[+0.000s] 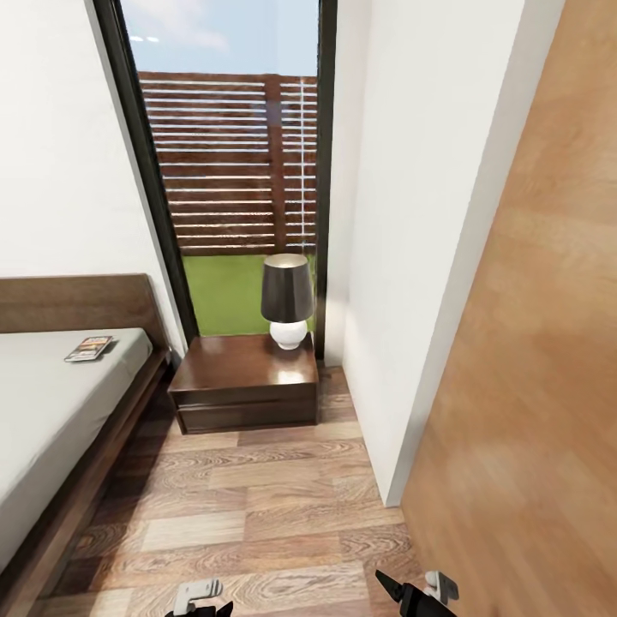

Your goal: In the bedroom, move the book from the bed onto either nightstand, and place the two sandals side by side next to the bed.

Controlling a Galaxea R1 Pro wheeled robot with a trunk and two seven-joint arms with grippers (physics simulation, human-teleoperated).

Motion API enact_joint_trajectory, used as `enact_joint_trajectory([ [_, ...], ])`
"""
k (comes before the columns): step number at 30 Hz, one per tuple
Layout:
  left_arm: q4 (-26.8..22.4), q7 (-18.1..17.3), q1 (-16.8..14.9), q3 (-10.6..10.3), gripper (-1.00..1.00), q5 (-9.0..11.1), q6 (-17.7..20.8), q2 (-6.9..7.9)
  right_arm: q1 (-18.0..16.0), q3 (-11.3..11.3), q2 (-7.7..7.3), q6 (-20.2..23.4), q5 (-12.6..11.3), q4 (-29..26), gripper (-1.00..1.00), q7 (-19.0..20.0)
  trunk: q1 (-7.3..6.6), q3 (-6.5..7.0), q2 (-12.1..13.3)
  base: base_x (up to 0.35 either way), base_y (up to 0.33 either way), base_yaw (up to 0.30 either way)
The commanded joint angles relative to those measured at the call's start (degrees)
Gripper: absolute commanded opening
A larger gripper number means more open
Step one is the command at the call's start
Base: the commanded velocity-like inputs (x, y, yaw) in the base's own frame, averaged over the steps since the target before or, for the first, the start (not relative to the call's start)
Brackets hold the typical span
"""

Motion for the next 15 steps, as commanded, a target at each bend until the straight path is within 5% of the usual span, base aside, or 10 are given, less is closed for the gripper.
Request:
enact_joint_trajectory([
  [1,0.04,-0.15,-0.03,0.48,1.00,-0.51,-0.18,0.02,-0.10,0.08,0.00,-0.48,-0.04,0.26,1.00,0.24,0.00,-0.05,-0.03,0.014,-0.006,0.000],
  [15,0.04,-0.15,-0.03,0.48,1.00,-0.51,-0.18,0.02,-0.10,0.08,0.06,-0.48,-0.04,0.26,1.00,0.24,0.00,-0.05,-0.03,0.039,0.023,0.004],
])
